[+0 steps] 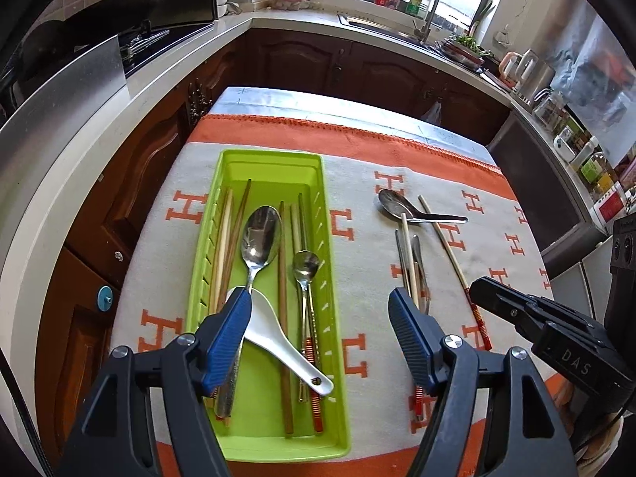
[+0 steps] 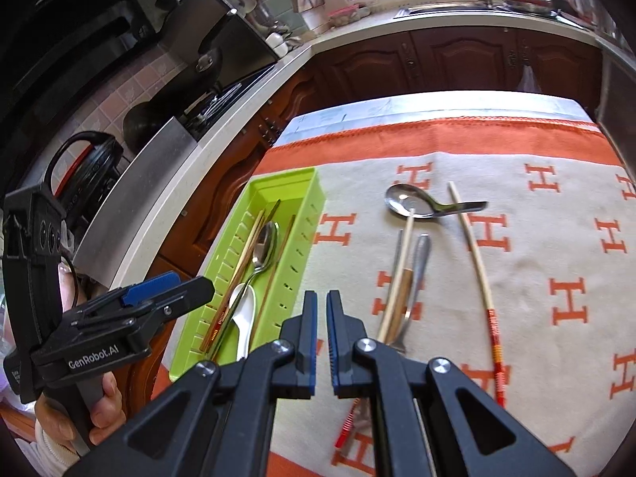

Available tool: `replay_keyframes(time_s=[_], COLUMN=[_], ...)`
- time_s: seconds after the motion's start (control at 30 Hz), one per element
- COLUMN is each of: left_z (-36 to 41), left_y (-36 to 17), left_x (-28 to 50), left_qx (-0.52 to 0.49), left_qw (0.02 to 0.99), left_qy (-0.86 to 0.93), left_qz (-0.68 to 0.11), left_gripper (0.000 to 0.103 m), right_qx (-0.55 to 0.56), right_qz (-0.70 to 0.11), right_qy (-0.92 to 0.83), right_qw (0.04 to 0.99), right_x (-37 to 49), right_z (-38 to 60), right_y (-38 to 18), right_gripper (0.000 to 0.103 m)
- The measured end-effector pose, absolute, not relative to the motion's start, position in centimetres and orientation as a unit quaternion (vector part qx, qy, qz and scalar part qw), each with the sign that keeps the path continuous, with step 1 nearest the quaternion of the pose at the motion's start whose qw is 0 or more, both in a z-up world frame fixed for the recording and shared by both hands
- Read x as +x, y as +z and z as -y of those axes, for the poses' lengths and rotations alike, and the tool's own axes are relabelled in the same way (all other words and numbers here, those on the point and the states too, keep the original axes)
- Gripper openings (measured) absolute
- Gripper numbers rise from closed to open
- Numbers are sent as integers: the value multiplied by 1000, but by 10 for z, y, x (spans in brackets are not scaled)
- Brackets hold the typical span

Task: Organize utensils
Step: 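Move both open tools back over the remaining utensils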

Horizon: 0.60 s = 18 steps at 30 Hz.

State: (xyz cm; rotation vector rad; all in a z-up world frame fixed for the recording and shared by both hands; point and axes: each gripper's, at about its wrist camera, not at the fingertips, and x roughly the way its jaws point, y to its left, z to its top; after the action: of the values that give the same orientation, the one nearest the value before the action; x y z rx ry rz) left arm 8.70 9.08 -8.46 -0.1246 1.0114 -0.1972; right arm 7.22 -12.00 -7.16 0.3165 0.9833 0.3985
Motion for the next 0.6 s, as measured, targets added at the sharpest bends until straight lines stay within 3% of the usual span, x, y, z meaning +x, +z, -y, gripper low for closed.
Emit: replay_keyframes(time_s=[0.47, 0.6], left_z=[-21, -4], left_y=[-100, -111], left_x=[83, 90], left_qx=[-21, -12], left_qw=[854, 850], left_qy=[-137, -146], left_qz=[-501, -506], left_gripper=[70, 64], right_qx=[163, 171], right_qz=[-459, -466], right_qy=[139, 133], right_qw=[862, 858], right_x=[53, 54], right_z=[178, 189], right_y=[-77, -88], right_gripper=[6, 6])
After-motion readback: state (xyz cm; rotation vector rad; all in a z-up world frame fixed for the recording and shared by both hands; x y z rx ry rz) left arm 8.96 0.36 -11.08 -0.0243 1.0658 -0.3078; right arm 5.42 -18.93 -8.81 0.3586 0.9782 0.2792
